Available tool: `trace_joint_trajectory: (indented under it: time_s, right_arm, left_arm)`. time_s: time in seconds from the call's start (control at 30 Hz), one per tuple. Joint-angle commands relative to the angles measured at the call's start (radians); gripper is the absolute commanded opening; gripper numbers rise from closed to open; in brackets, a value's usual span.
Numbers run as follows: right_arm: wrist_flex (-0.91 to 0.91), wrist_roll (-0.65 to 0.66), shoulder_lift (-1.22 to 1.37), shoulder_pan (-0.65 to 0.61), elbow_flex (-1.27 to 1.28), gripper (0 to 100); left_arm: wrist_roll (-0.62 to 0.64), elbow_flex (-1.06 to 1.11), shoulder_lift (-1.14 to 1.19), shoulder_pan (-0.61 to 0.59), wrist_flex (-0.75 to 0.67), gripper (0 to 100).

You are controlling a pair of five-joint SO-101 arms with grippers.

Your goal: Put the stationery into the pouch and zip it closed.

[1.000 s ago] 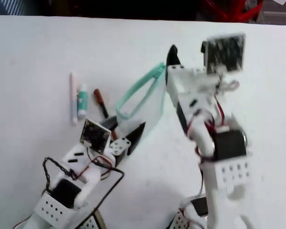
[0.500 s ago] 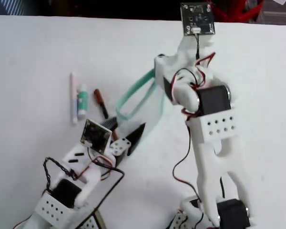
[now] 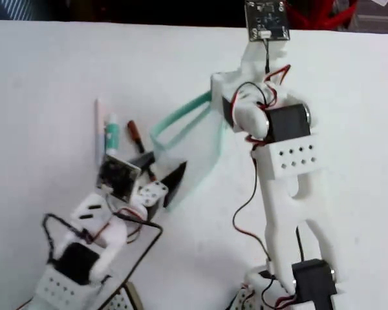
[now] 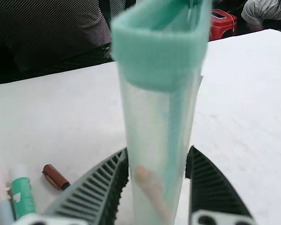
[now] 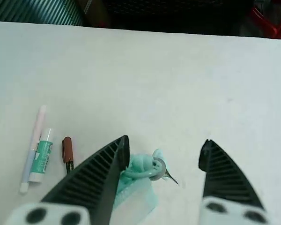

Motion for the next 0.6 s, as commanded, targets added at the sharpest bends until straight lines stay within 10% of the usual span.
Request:
trace_joint_trajectory:
  time_s: [0.0,0.17,0.33,0.57]
  right_arm:
    - [0.031,-0.008,0.010,0.007,0.003,24.1]
    - [0.038,-0.009,0.012,0.005,0.005,24.1]
    - [0.044,-0.008,0.004,0.005,0.031,24.1]
    - [0.045,-0.008,0.004,0.004,0.034,24.1]
  left_arm:
    - [0.011,-0.195,-0.012,-0.019,0.226,21]
    - [-0.055,-0.347,-0.012,-0.136,0.419,22]
    - [-0.150,-0.362,-0.002,-0.369,0.288,24]
    - [-0.002,-0.367,0.351,-0.338,0.203,20]
